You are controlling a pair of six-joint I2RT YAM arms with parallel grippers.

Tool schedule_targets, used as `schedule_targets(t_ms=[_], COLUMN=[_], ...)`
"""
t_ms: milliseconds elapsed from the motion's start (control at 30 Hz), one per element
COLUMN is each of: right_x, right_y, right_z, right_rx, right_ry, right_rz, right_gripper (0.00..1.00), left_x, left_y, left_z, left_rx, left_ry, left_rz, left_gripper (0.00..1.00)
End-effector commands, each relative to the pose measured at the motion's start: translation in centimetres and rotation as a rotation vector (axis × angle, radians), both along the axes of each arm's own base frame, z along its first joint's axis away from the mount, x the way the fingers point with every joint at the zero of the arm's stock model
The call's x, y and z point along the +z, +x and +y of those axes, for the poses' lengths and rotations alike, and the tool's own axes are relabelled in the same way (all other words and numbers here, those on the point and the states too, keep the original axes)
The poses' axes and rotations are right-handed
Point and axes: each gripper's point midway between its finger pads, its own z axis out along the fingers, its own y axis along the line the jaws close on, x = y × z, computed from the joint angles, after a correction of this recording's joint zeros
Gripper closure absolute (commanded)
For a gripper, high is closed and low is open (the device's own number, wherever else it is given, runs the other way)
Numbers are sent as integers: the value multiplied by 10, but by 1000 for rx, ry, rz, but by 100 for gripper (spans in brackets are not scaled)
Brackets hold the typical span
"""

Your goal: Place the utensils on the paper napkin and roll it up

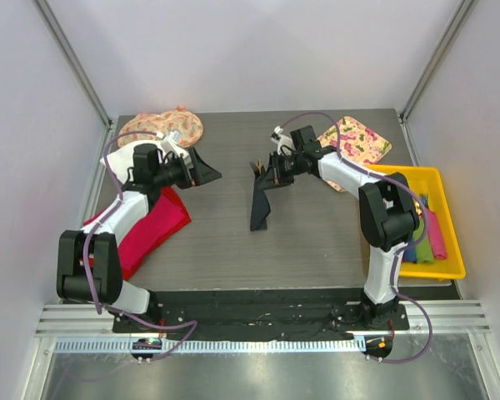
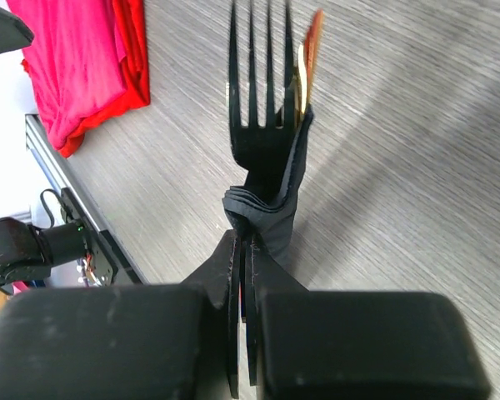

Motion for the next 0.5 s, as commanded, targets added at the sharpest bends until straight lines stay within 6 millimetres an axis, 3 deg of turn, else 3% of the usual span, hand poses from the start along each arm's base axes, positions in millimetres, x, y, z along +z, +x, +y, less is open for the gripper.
schedule_targets(t_ms=[0, 167, 300, 467], right_x=[60, 81, 103, 138], right_y=[2, 0, -6, -19], right_z=[9, 11, 14, 17], right_rx=[50, 78, 111, 161], right_ry=[83, 114, 154, 204], right_rz=[-132, -164, -193, -241], right_gripper=[99, 99, 99, 99], left_x=[19, 29, 29, 42], left_y=[-1, -5, -23, -43], left_z=[-6, -10, -17, -24], left_rx=[-63, -92, -145, -220], left_ry=[-27, -65, -130, -197], left_rz=[-104, -218, -276, -388], left_gripper=[0, 0, 0, 0])
